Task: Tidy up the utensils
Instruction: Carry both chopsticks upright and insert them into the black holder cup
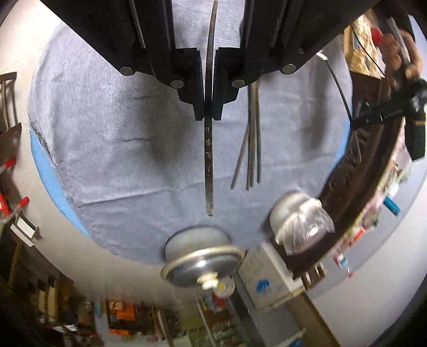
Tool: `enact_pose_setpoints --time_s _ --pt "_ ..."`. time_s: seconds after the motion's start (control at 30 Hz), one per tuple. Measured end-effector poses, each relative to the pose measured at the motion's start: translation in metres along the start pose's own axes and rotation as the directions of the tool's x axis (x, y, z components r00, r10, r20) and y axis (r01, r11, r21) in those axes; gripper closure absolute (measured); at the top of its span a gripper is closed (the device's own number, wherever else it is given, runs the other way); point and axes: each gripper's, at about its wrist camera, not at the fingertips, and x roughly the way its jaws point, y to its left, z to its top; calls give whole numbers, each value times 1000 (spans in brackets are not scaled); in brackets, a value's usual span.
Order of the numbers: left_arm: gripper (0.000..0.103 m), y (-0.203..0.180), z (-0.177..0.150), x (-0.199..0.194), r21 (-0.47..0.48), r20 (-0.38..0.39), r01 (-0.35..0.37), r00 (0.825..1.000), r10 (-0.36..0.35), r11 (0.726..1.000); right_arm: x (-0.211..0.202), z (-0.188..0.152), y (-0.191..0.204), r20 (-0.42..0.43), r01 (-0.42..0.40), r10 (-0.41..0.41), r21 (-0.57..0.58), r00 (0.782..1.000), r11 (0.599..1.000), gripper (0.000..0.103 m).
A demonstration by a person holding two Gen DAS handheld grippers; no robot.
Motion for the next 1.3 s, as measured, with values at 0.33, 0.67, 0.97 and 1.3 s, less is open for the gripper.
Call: enact_pose_setpoints --time_s 0.33,0.67,0.97,1.3 --pt "98 -16 -26 -42 -80 183 142 975 -125 987 -65 -17 12 240 -141 115 93 964 986 96" --pt "98 -45 -49 -58 -39 338 168 930 -145 985 -68 -33 59 350 -121 110 10 930 993 96" --pt "98 -68 -77 -46 34 437 95 894 -100 995 -56 -54 82 383 -43 71 -80 921 996 96" --pt "98 -80 -103 -25 101 451 25 890 -68 995 -41 -77 89 364 -14 61 -129 930 992 96"
